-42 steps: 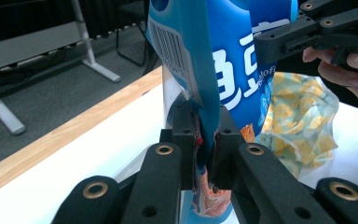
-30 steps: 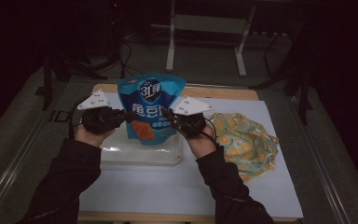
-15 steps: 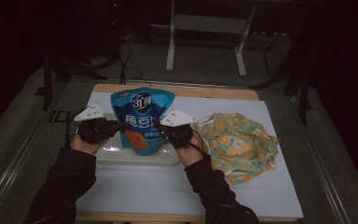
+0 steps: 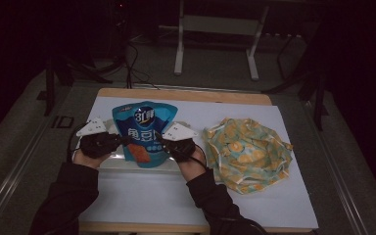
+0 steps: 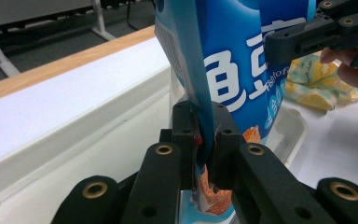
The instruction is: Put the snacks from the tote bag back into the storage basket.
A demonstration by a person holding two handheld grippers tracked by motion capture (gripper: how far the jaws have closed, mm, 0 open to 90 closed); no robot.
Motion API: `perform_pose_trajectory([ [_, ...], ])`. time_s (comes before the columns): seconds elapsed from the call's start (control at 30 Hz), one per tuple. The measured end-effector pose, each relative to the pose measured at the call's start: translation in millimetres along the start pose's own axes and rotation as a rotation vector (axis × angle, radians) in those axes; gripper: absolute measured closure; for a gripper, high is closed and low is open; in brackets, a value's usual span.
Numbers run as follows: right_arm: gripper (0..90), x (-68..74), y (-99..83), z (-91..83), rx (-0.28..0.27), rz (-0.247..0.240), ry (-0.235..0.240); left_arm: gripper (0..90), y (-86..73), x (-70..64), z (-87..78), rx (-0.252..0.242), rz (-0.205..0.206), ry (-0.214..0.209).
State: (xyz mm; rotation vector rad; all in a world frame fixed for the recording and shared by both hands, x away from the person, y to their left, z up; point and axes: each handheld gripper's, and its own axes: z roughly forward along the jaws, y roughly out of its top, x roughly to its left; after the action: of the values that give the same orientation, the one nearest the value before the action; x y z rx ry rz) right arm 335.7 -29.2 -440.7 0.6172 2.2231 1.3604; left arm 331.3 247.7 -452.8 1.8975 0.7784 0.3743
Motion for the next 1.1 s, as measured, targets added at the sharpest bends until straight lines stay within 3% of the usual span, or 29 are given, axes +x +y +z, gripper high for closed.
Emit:
perform_pose_trajectory([
  [0.23, 89.5, 0.9, -4.2, 0.7, -0.012, 0.010, 0.009, 83.6, -5.2, 1.9, -2.3, -0.022, 0.005, -0.021],
  [0.47, 88.7, 0.8, -4.8, -0.6, -0.010, 0.018, 0.030, 76.5, -7.2, 2.5, -4.4, -0.028, 0.003, -0.016],
  [0.53, 83.6, -3.2, -4.5, -1.6, 0.004, 0.029, 0.048, 73.6, -5.5, 0.2, -5.1, -0.018, 0.009, -0.005],
  [0.77, 64.3, -11.7, -1.9, -8.4, 0.010, 0.062, 0.096, 57.3, -1.3, -3.0, -11.9, -0.057, -0.027, 0.002],
  [1.1, 57.1, -18.5, -2.0, -17.9, 0.031, 0.082, 0.111, 51.2, -6.8, -7.8, -22.3, -0.057, -0.048, 0.027],
])
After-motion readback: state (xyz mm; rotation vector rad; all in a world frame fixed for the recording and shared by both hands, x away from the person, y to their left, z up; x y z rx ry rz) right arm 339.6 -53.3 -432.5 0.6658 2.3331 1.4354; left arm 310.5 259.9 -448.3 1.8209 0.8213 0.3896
